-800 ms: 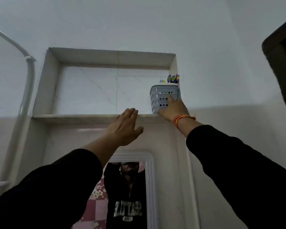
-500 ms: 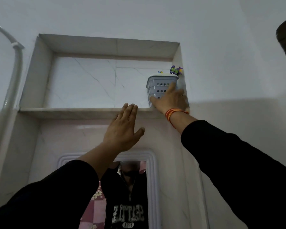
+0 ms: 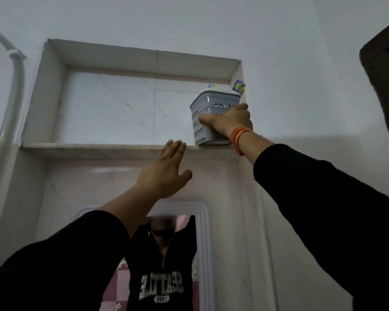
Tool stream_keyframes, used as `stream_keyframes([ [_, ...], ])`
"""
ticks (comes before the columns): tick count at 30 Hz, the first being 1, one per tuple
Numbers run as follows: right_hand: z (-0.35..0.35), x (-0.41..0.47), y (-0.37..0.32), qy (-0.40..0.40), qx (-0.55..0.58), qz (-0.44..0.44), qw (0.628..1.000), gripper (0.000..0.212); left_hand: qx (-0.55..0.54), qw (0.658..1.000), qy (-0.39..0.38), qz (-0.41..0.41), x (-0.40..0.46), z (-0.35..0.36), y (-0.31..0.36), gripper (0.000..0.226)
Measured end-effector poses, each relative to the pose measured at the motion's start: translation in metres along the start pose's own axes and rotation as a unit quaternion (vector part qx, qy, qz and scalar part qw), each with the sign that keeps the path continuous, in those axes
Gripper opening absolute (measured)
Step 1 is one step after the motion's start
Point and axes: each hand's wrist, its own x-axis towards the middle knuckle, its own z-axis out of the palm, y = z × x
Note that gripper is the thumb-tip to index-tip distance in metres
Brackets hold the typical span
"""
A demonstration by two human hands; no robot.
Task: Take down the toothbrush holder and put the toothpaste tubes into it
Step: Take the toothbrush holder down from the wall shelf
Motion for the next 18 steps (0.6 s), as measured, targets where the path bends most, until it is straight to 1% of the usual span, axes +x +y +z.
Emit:
stream_keyframes([
  [3, -0.023, -0.012, -0.006, -0.03, 0.044, -0.005, 0.999, 0.119, -0.056, 0.998, 0.015, 0.003, -0.005, -0.01, -0.002, 0.072],
  [5, -0.037, -0.026, -0.007, -0.043, 0.069, -0.013, 0.997, 0.115, -0.072, 0.997, 0.037, 0.0, -0.015, -0.013, -0.001, 0.065],
  [8, -0.051, -0.061, -0.002, -0.072, 0.096, -0.021, 0.993, 0.111, -0.092, 0.994, 0.062, -0.025, -0.033, -0.014, 0.002, 0.055],
  [11, -0.05, -0.109, 0.019, -0.117, 0.124, -0.014, 0.985, 0.106, -0.13, 0.989, 0.052, -0.055, -0.056, -0.005, 0.006, 0.046],
  [13, -0.043, -0.144, 0.042, -0.123, 0.129, -0.005, 0.984, 0.099, -0.154, 0.985, 0.036, -0.069, -0.078, 0.007, 0.007, 0.042],
  [16, -0.029, -0.197, 0.086, -0.114, 0.116, 0.031, 0.986, 0.116, -0.178, 0.981, 0.016, -0.072, -0.123, 0.036, 0.004, 0.032],
  [18, -0.019, -0.233, 0.118, -0.123, 0.096, 0.054, 0.986, 0.113, -0.207, 0.975, -0.013, -0.081, -0.158, 0.058, 0.0, 0.024],
])
